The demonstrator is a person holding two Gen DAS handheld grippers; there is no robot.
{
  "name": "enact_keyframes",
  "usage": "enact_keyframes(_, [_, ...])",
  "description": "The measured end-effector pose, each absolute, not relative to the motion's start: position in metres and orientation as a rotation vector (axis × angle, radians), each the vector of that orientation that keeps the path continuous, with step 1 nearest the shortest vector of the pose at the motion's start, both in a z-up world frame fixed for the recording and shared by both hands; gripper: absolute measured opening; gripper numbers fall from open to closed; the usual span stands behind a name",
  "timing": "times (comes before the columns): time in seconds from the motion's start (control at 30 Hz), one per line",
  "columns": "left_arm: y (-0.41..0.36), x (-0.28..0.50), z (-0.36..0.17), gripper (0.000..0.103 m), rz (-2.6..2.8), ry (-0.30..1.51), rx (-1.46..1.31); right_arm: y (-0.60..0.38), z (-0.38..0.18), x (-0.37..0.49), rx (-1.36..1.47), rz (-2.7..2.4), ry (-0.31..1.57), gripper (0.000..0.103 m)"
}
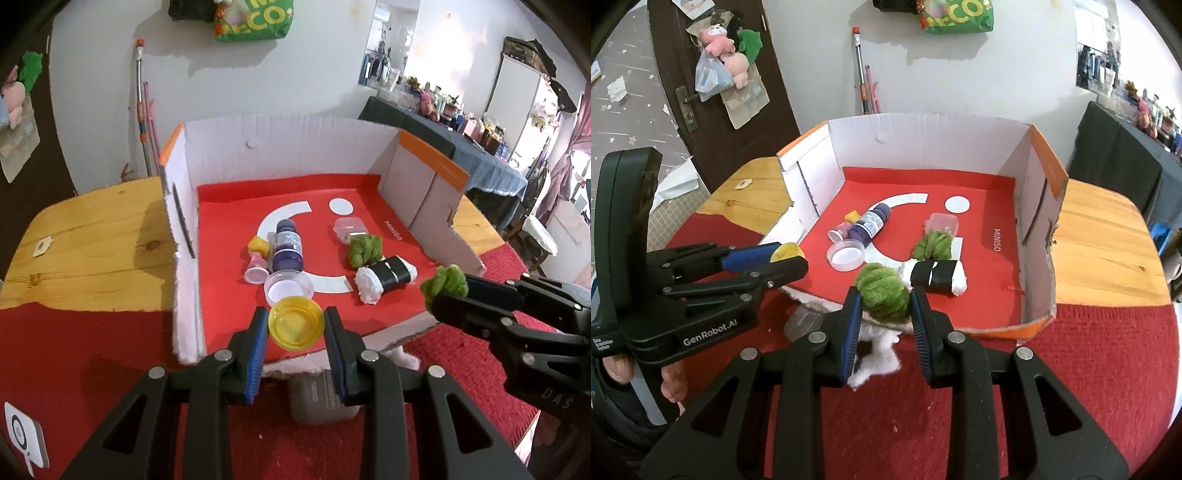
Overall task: Organize objects
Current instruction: 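Carry the yellow lid and green yarn ball into the cardboard box, then lower the yellow lid by the white lid while the right gripper lowers the yarn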
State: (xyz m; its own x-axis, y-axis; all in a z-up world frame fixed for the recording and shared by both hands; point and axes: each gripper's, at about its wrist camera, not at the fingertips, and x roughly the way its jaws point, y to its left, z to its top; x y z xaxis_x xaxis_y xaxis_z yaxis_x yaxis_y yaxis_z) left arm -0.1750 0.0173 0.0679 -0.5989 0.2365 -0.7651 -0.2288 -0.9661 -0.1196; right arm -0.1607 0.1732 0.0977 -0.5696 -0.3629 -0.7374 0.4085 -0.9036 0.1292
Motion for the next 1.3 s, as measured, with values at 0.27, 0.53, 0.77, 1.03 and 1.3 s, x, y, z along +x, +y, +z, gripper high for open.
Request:
enact_keyframes(0.27, [0.024, -0.193, 0.052, 0.032, 2.53, 0.01, -1.324, 0.172, 0.079, -0.186, 1.24, -2.406, 0.106, 0.026])
enact_keyframes(0.53, [0.028, -0.202, 0.042, 0.032, 2.484, 0.029, -1.373, 0.164, 0.067, -0.196, 1.299, -2.352, 0.155, 0.026])
enact_keyframes(0.77, [0.027, -0.209, 0.039, 0.032, 2.483, 0.028, -1.383, 0.163, 0.059, -0.207, 1.33, -2.335, 0.148, 0.026])
enact_keyframes(1.03, [0.026, -0.218, 0.037, 0.032, 2.485, 0.018, -1.386, 0.164, 0.052, -0.216, 1.34, -2.326, 0.136, 0.026])
enact_keyframes(1.3, [0.024, -0.23, 0.032, 0.032, 2.495, 0.003, -1.393, 0.167, 0.047, -0.228, 1.341, -2.345, 0.118, 0.026])
